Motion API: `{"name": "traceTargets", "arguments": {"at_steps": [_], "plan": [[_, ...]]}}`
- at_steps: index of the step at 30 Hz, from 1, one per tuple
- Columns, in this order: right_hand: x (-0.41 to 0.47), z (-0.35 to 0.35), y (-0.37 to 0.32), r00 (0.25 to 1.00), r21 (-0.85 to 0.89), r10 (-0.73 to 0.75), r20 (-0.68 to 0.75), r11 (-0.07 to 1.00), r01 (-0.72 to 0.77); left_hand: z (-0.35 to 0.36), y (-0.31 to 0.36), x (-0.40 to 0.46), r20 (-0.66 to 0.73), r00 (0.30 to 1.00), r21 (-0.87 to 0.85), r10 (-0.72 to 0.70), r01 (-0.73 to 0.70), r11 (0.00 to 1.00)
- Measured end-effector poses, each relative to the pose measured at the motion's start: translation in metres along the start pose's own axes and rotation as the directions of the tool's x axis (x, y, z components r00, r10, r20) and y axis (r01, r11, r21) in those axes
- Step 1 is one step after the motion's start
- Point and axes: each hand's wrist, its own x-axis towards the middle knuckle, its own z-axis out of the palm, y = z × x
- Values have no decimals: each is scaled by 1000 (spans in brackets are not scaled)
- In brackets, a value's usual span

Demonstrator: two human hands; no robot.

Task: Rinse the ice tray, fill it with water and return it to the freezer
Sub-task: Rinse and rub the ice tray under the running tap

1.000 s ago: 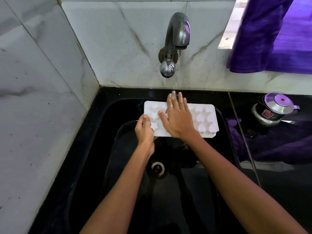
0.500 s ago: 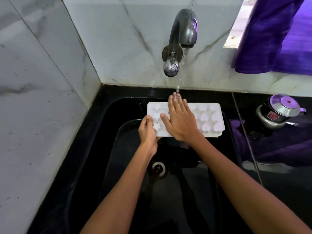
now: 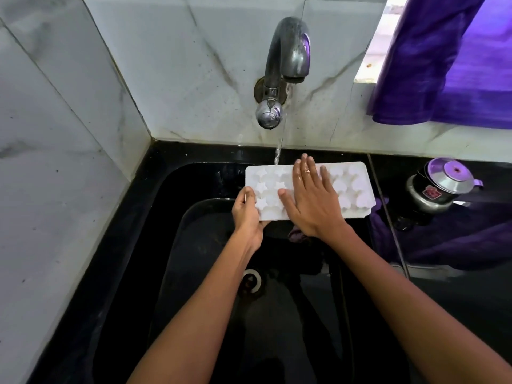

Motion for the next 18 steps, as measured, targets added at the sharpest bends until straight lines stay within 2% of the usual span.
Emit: {"name": "traceTargets", "arguments": {"at_steps": [3, 7, 9, 15, 18], "plan": [[1, 0, -10, 996, -21, -65, -54, 998, 64, 7, 0, 4, 28, 1000, 6, 11, -11, 1000], [-15, 7, -10, 972, -57, -228, -60, 973, 225, 14, 3, 6, 27, 999, 28, 24, -25, 999], [-25, 7, -1, 968, -71, -246, -39, 967, 243, 17, 5, 7, 11, 1000, 16, 20, -20, 1000], [-22, -5, 26, 998, -2, 27, -58, 1000, -27, 23, 2, 5, 17, 1000, 41, -21, 20, 999], [-5, -10, 21, 994, 28, 93, -62, 995, -91, 31, -3, 2, 56, 998, 61, -13, 10, 998]]}}
